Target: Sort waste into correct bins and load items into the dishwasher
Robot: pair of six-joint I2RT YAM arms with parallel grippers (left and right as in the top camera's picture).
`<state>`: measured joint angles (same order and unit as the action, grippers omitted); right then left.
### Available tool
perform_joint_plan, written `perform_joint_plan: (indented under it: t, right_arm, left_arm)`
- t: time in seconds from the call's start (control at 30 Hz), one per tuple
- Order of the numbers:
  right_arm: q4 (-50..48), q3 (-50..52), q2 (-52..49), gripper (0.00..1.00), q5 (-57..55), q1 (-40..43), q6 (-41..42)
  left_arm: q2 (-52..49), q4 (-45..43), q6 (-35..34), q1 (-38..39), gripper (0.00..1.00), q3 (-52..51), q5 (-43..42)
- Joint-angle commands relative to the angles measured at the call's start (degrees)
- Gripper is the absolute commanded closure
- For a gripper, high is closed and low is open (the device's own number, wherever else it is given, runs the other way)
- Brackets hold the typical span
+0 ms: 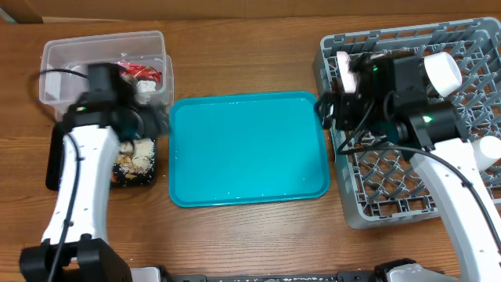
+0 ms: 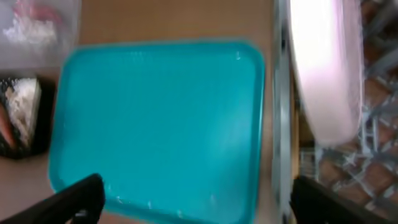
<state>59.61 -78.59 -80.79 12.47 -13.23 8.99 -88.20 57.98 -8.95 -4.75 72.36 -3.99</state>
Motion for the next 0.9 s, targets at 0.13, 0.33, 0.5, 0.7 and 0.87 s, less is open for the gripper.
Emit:
perform_joint_plan:
  t: [0.13, 0.33, 0.5, 0.7, 0.87]
  right_arm:
    - [9.66, -0.11, -1.20, 0.00, -2.21, -0.15, 1.81]
    - [11.58, 1.73, 4.04, 0.00, -3.85, -0.15, 3.26]
    - [2.34, 10.71, 15.85, 0.00, -5.64, -0.33, 3.41]
    - [-11.56, 25.97, 33.33, 0.00, -9.25, -0.31, 3.23]
    - [-9.33, 30.01, 38.49, 0.00, -9.40, -0.26, 3.26]
  left_arm:
    - [-0.22, 17.49, -0.09, 3.91, 0.00, -0.31, -1.62]
    - [7.72, 16.61, 0.66, 4.94, 0.00, -6.80, -2.14]
    - [23.87, 3.87, 0.52, 5.25, 0.00, -20.06, -6.84]
    - [45.94, -7.48, -0.09, 5.57, 0.00, -33.07, -6.80]
    - [55.41, -10.45, -0.07, 5.57, 0.00, -35.93, -6.56]
